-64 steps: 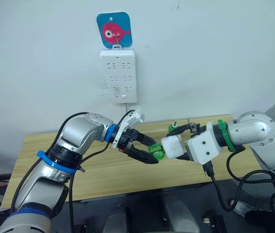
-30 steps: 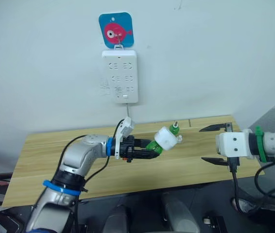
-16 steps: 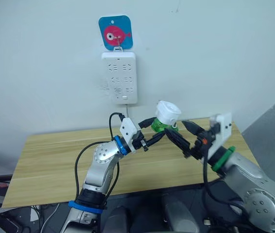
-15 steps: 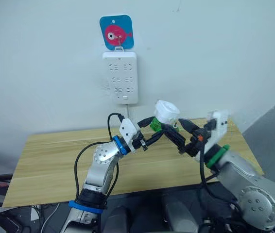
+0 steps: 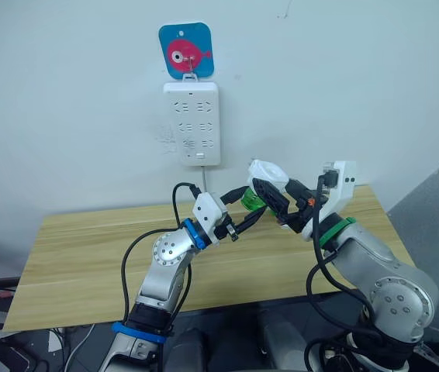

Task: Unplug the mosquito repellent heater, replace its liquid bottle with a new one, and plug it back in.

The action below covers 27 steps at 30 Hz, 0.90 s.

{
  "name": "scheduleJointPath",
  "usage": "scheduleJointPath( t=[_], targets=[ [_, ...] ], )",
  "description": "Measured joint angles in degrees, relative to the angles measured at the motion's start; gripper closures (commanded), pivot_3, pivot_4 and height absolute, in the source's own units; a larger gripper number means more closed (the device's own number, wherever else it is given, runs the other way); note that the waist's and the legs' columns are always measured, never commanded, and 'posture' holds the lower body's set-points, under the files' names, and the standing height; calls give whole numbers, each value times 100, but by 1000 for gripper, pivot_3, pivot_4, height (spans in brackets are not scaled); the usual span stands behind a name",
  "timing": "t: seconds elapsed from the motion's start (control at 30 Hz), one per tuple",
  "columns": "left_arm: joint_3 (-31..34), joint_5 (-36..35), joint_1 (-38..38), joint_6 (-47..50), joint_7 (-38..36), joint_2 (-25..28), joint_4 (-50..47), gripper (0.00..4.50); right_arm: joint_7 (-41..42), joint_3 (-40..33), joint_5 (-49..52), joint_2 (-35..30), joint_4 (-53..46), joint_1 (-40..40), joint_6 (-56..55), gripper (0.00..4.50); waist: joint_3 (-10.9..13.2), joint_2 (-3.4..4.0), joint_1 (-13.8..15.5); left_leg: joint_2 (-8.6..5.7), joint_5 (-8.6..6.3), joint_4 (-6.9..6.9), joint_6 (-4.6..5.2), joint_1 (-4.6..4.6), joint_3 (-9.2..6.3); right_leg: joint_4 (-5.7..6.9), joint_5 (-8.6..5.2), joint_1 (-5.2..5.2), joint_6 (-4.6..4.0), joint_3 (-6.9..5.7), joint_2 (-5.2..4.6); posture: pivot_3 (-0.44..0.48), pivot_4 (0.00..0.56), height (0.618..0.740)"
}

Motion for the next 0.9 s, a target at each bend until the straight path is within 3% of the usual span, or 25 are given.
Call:
scheduleJointPath(
  t=[0.17,0.27,0.37,0.7,0.73,0.9],
  targets=[
    [-4,-2,31,-3,94,-30,-35,2199,-112,181,14,36,156,-70,-223,0,0,0,1,0,0,0,0,-1,-2,-2,-1,0,1,-1,0,-176,181,740],
    [-14,-23,35,-4,97,-62,-71,2199,-165,250,35,60,242,-70,-300,593,0,0,3,0,0,0,0,-2,-2,-3,-1,-1,1,-1,0,-168,182,740],
    [-10,-34,45,-44,100,-60,-92,2199,-242,247,47,60,292,-70,-393,1512,0,0,8,0,0,0,0,-2,-2,-3,-2,-1,3,0,0,-164,184,740],
    [-15,-48,102,-103,84,-61,-125,2199,-378,248,328,-12,388,-82,-487,1510,0,0,11,0,0,-1,0,-3,-1,-6,-2,-1,3,0,0,-159,180,740],
    [-12,-75,128,-98,81,-59,-151,1639,-389,249,369,-15,407,-90,-495,1510,0,0,11,1,0,-2,0,-4,-1,-7,-2,-1,3,0,0,-162,176,740],
    [-10,-251,354,141,44,132,-399,243,-489,296,468,-72,436,-135,-600,1510,0,0,10,1,0,-5,0,-6,-3,-9,-2,-4,3,1,0,-166,176,740]
  ],
)
